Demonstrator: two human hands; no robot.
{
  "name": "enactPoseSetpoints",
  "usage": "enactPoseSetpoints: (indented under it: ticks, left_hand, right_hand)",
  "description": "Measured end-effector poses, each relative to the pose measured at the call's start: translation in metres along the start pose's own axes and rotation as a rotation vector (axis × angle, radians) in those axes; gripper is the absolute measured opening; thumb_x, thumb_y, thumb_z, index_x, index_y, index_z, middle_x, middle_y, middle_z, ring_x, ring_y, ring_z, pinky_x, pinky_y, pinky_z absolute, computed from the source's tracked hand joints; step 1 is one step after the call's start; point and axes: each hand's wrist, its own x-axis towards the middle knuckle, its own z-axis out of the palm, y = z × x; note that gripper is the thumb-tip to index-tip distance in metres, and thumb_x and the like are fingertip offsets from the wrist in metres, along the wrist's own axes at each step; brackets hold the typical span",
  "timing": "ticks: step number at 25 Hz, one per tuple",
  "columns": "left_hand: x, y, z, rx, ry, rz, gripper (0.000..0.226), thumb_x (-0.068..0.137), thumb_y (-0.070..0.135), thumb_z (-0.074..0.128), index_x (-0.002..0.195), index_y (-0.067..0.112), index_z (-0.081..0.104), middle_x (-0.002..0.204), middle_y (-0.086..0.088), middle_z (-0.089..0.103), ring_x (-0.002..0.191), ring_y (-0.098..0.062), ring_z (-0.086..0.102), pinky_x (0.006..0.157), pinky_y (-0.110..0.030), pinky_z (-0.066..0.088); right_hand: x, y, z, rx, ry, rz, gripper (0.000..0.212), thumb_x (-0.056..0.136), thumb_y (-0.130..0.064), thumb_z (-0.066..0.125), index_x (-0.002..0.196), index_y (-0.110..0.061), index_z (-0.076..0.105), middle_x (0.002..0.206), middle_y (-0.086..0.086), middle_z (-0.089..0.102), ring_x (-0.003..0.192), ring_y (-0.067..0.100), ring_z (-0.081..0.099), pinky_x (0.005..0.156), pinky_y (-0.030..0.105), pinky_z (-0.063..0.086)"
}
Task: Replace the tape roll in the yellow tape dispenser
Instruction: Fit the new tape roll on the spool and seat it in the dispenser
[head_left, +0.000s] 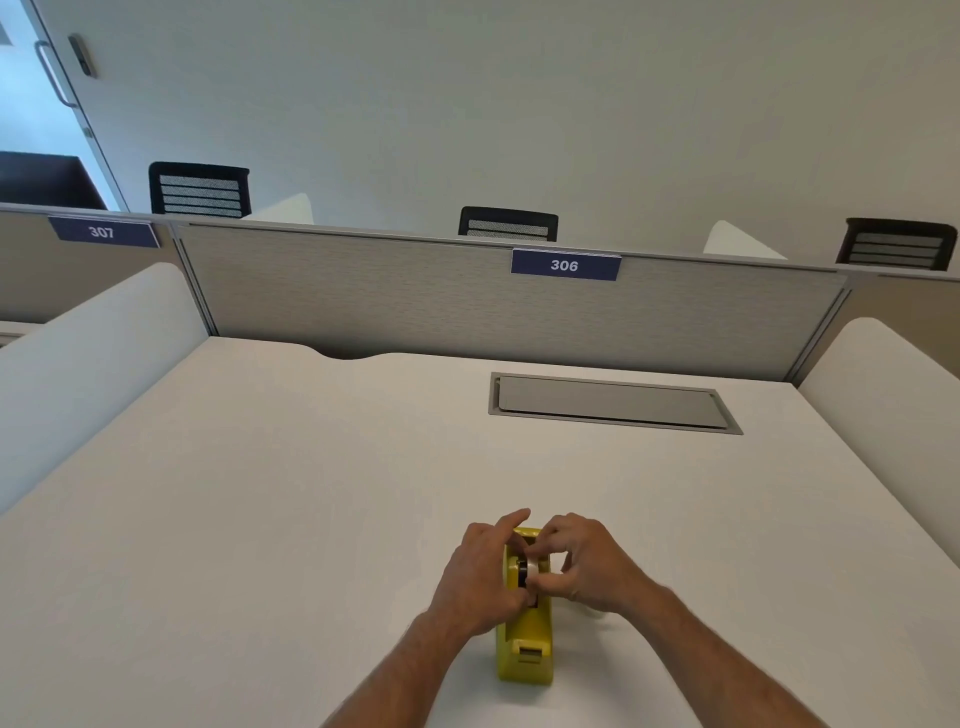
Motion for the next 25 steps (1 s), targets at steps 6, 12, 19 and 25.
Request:
enactPoseSetpoints:
  ticks: [6, 12, 19, 25]
  left_hand:
    - [0.0, 0.001, 0.0, 0.013, 0.006, -0.013, 0.095, 0.069, 0.033, 0.082, 0.146, 0.046, 0.028, 0.131, 0.014, 0.058, 0.131, -0.008, 0.037, 0.1, -0.027, 0.043]
    - [0.0, 0.0, 0.001, 0.015, -0.001, -0.009, 0.093, 0.07, 0.033, 0.081, 0.146, 0.044, 0.029, 0.131, 0.017, 0.06, 0.132, -0.008, 0.034, 0.102, -0.027, 0.041]
    - [0.002, -0.003, 0.002, 0.012, 0.006, -0.017, 0.087, 0.069, 0.033, 0.08, 0.143, 0.043, 0.036, 0.127, 0.02, 0.062, 0.129, -0.006, 0.036, 0.096, -0.02, 0.037]
    - [0.003, -0.003, 0.0, 0.033, 0.001, -0.013, 0.076, 0.067, 0.036, 0.081, 0.135, 0.04, 0.047, 0.128, 0.015, 0.06, 0.126, -0.007, 0.039, 0.096, -0.021, 0.04]
  right_hand:
    - [0.0, 0.003, 0.0, 0.027, 0.02, -0.018, 0.016, 0.084, -0.034, 0.072, 0.098, -0.033, 0.08, 0.093, -0.009, 0.073, 0.088, 0.01, 0.06, 0.074, 0.036, 0.057]
    - [-0.004, 0.001, 0.002, -0.015, 0.059, -0.039, 0.018, 0.087, -0.035, 0.071, 0.102, -0.03, 0.079, 0.097, -0.007, 0.076, 0.09, 0.011, 0.061, 0.076, 0.035, 0.058]
    - [-0.009, -0.002, 0.001, -0.066, 0.075, -0.093, 0.017, 0.086, -0.031, 0.075, 0.102, -0.027, 0.08, 0.1, -0.007, 0.077, 0.093, 0.009, 0.061, 0.076, 0.032, 0.057]
    - [-0.012, -0.008, 0.004, -0.229, 0.1, -0.175, 0.011, 0.091, -0.029, 0.066, 0.097, -0.022, 0.073, 0.095, -0.006, 0.07, 0.091, 0.012, 0.056, 0.072, 0.031, 0.056]
